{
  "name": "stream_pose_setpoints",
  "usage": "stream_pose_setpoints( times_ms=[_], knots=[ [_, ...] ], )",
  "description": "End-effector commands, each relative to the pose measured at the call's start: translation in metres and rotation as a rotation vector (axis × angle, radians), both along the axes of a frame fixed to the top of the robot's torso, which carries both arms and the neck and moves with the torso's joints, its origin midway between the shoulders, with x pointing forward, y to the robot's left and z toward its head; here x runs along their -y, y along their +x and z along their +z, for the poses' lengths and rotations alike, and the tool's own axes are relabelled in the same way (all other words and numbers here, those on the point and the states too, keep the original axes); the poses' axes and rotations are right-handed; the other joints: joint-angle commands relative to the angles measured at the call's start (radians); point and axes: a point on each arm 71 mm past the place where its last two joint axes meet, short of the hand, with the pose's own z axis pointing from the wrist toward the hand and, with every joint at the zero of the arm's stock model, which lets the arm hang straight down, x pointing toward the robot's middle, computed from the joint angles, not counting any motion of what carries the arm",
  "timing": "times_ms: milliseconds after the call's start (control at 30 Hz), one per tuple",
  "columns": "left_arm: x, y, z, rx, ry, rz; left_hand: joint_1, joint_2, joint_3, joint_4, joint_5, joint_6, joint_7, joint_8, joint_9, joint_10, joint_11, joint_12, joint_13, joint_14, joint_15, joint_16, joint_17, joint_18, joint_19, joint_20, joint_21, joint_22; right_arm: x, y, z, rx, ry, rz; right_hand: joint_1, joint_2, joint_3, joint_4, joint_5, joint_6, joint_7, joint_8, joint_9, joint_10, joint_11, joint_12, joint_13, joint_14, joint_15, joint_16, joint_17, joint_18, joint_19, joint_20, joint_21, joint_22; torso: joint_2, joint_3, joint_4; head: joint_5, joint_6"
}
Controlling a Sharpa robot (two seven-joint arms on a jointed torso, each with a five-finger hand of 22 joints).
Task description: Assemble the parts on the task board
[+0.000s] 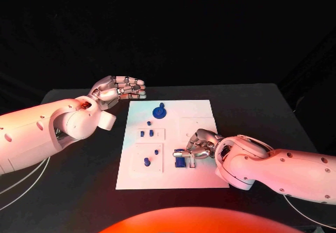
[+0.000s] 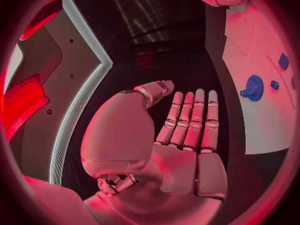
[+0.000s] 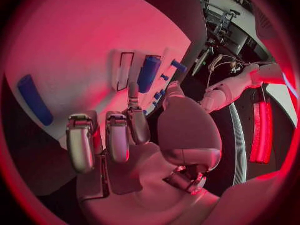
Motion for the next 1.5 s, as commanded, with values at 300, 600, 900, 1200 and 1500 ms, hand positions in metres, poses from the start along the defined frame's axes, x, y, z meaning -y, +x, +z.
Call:
stream_pose_setpoints(
  times_ms=[300,600,900,1200,1500],
  knots=[
    [0.002,-0.001,0.001,0.000,-0.006,-0.022,-0.004,0.002,0.002,0.003,0.006,0.002,0.050,0.002,0.000,-0.006,0.001,-0.004,-0.001,-0.004,0.006,-0.004,0.001,-0.004,0.008,0.000,-0.007,-0.002,0.005,-0.006,0.006,0.062,0.018,0.029,0.061,0.042,0.026,-0.003,0.026,-0.012,0.002,0.012,0.003,0.035,0.002,-0.002,0.136,0.106,-0.001,0.003,0.263,-0.007,0.103,0.001,0.004,0.263,0.000,0.0007,0.0004,-0.001,0.000],
    [0.000,-0.001,0.001,0.006,-0.007,-0.014,-0.002,0.002,0.002,0.002,0.006,0.001,0.050,0.002,0.000,-0.006,0.001,-0.005,-0.001,-0.004,0.006,-0.005,0.001,-0.003,0.010,0.000,-0.007,-0.002,0.037,-0.011,0.025,0.133,0.084,-0.026,0.173,0.054,0.041,-0.006,0.075,-0.063,0.019,-0.022,-0.012,0.044,0.015,0.024,0.155,0.106,0.010,0.003,0.263,-0.007,0.103,0.007,0.004,0.263,-0.001,0.0001,-0.0027,-0.007,0.003],
    [-0.001,-0.002,0.002,0.010,-0.009,-0.011,-0.001,0.002,0.002,0.001,0.006,0.002,0.049,0.002,0.000,-0.005,0.001,-0.005,0.000,-0.003,0.006,-0.005,0.002,-0.003,0.013,0.000,-0.007,-0.003,0.090,-0.012,0.032,0.150,0.046,-0.116,0.253,0.050,0.040,-0.008,0.096,-0.072,0.028,-0.044,-0.021,0.058,0.024,0.070,0.182,0.106,0.018,0.003,0.263,-0.007,0.103,0.016,0.004,0.263,0.000,0.0019,-0.0037,-0.024,0.008],
    [-0.001,-0.003,0.001,0.010,-0.011,-0.015,-0.006,0.000,-0.002,0.003,0.004,0.002,0.050,0.003,0.000,-0.004,0.001,-0.006,0.000,-0.003,0.006,-0.006,0.002,-0.003,0.018,0.000,-0.009,-0.004,0.115,-0.022,0.020,0.085,-0.080,-0.126,0.274,0.058,0.032,-0.006,0.115,-0.037,0.019,-0.034,-0.011,0.065,0.017,0.094,0.196,0.106,0.013,0.003,0.263,-0.007,0.103,0.013,0.004,0.263,-0.001,0.0013,-0.0035,-0.037,0.007],
    [-0.002,-0.004,0.001,0.008,-0.011,-0.016,-0.009,0.000,-0.005,0.006,0.003,0.002,0.050,0.003,0.000,-0.004,0.002,-0.006,0.000,-0.002,0.006,-0.006,0.003,-0.003,0.020,0.000,-0.011,-0.005,0.119,-0.029,0.005,0.060,-0.171,-0.120,0.270,0.065,0.028,-0.007,0.094,-0.026,0.015,-0.032,-0.008,0.063,0.014,0.088,0.194,0.106,0.011,0.003,0.263,-0.007,0.103,0.011,0.004,0.263,0.000,0.0010,-0.0001,-0.043,0.007]
  ],
)
